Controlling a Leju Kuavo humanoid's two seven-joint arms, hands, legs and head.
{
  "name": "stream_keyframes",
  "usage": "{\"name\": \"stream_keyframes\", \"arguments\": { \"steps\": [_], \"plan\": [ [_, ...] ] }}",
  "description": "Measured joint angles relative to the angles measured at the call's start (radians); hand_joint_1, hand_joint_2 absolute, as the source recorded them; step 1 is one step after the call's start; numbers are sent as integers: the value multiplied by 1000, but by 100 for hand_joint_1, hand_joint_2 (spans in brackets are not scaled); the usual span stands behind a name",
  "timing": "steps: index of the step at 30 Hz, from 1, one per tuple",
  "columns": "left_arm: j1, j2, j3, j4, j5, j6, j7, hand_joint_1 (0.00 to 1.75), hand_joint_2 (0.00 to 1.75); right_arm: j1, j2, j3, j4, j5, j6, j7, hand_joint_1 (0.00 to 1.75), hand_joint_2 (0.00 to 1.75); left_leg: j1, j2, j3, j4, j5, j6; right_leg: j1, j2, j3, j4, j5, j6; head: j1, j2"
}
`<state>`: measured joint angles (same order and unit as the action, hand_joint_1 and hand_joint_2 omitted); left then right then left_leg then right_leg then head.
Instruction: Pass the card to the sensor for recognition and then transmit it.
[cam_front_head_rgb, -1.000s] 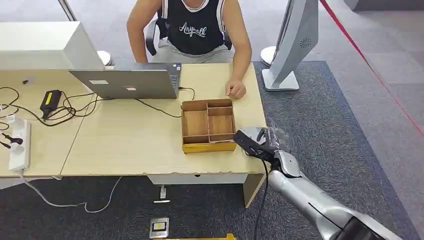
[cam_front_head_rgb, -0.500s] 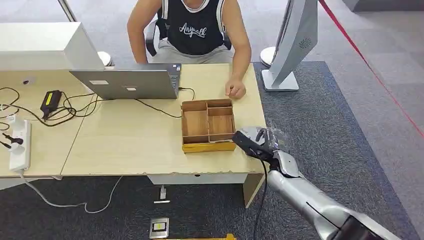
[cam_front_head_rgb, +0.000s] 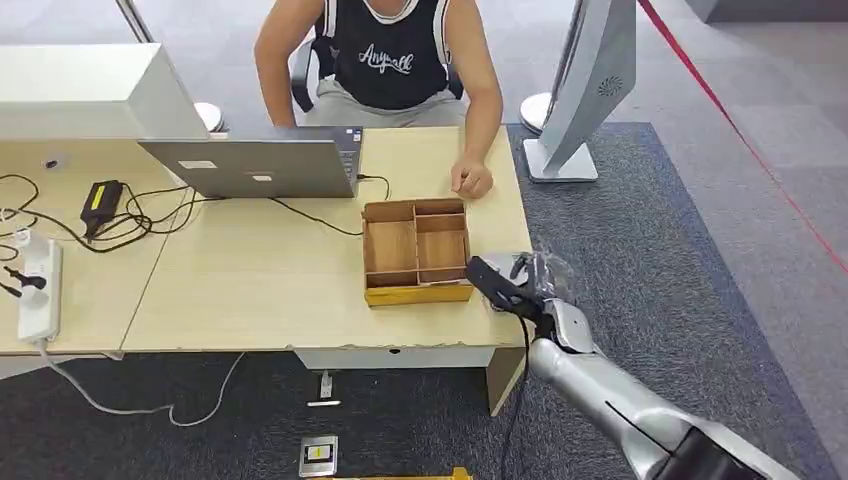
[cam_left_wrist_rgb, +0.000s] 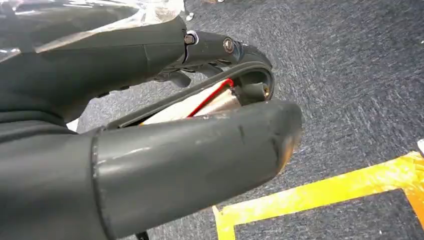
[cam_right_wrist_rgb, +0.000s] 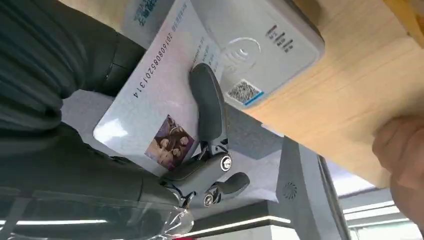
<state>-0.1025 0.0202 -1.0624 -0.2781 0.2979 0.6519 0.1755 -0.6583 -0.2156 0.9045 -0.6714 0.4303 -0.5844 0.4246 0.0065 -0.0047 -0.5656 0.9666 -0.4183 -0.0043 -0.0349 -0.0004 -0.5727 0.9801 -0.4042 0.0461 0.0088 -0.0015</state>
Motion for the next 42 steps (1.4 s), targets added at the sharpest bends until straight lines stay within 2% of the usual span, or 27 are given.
{"name": "stream_keyframes", "arguments": {
  "steps": [10,17,21,25,32,35,39,42],
  "plan": [
    [-4,-1,-16,0,0,0,6,0,0,-22,-59,-34,-128,56,-14,55,175,175,0,0,-1,0,0,0,0,0,0,0,0,0,0,0],
    [-10,-2,-23,0,0,-2,3,0,0,-40,-88,-64,-224,104,-26,62,175,175,0,0,-1,0,0,0,0,0,-1,0,0,0,0,0],
    [-17,-2,-31,0,-2,-3,5,0,0,-58,-95,-73,-281,146,-8,62,175,175,0,0,-1,0,0,0,0,0,0,0,0,0,0,0],
    [-23,-3,-37,0,-3,-3,6,0,0,-92,-79,-69,-313,193,50,54,175,175,0,0,-1,0,0,0,0,0,-1,0,0,0,0,0],
    [-24,-5,-42,0,-3,-3,5,0,0,-108,-60,-67,-342,202,62,54,175,175,0,0,-1,0,0,0,0,0,0,0,0,0,0,0],
    [-25,-5,-45,0,-10,-6,5,0,0,-114,-51,-60,-347,225,90,53,175,175,0,0,-2,0,0,0,0,0,-1,0,0,0,0,0],
    [-39,-5,-56,0,-33,-18,15,0,0,-145,-7,-31,-332,294,160,53,175,175,1,0,-2,0,0,0,1,0,-1,0,0,-1,0,0],
    [-49,-5,-63,0,-44,-27,23,0,0,-175,37,-10,-299,319,176,48,175,175,3,-1,-2,0,0,-1,3,0,-1,0,0,-1,0,0]
  ]
}}
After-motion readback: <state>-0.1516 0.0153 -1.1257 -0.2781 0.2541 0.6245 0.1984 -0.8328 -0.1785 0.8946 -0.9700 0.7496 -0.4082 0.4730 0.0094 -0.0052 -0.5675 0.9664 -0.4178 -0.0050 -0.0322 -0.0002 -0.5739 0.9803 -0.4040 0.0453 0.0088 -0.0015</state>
